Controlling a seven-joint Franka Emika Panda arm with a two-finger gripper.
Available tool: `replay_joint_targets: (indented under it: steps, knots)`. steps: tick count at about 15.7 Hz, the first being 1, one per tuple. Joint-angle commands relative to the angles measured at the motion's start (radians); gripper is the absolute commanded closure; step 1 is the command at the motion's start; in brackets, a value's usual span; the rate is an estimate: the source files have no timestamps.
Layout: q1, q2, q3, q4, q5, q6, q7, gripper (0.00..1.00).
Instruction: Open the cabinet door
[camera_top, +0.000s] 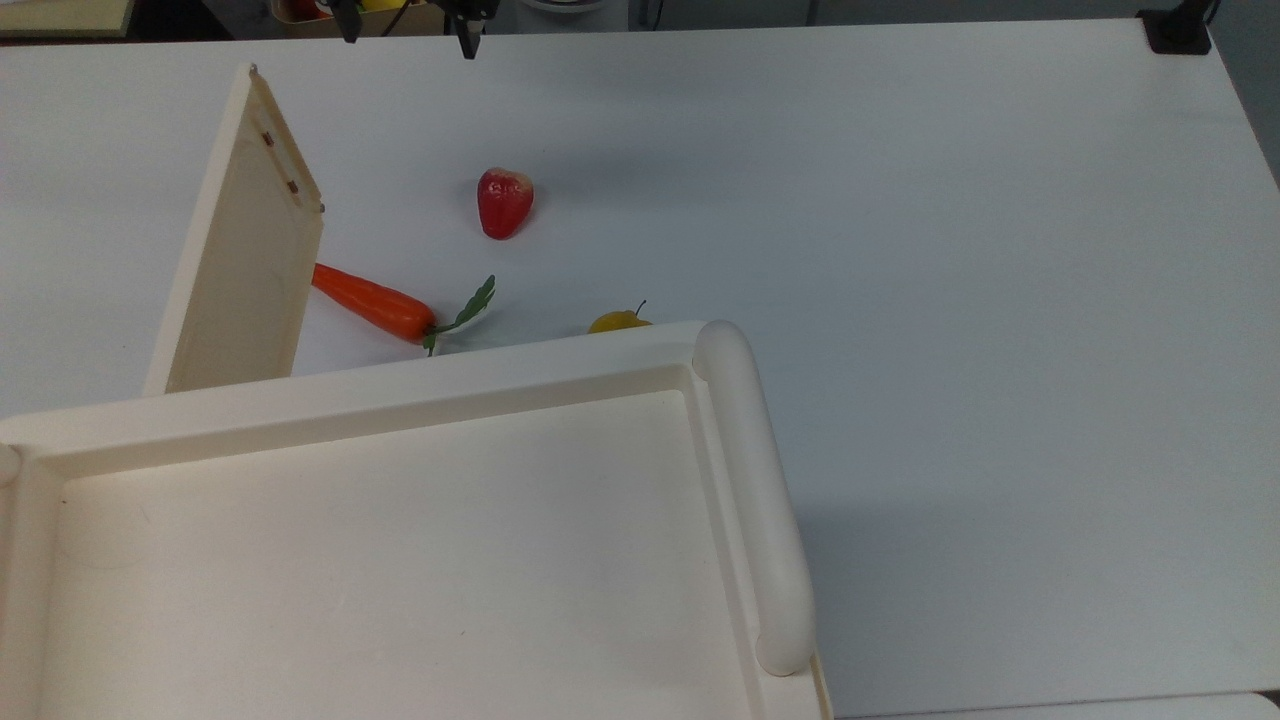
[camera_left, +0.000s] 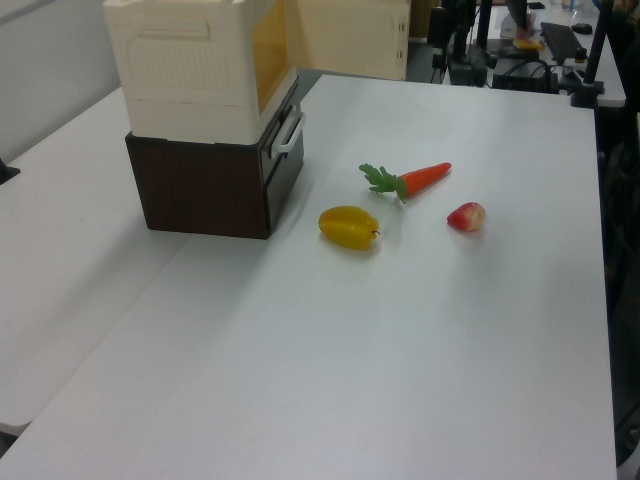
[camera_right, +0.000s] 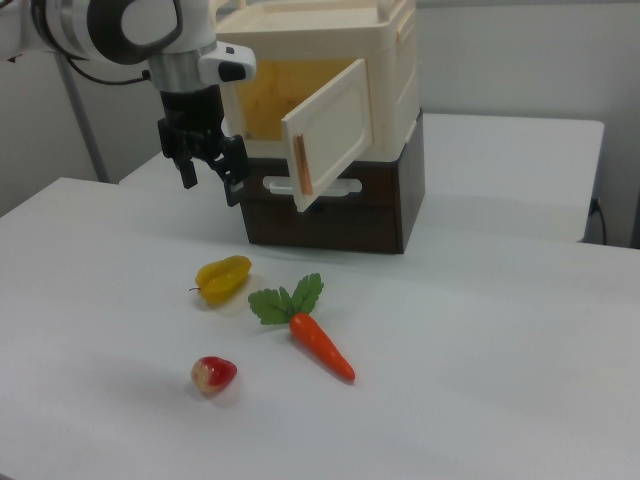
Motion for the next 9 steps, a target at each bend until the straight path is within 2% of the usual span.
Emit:
replay_joint_targets:
  steps: [1, 9]
  knots:
    - [-0.016, -0.029, -0.002, -0.021, -0.015, -0.022, -0.038, 0.00]
    - [-0.018, -0.029, 0.000, -0.021, -0.015, -0.020, -0.031, 0.00]
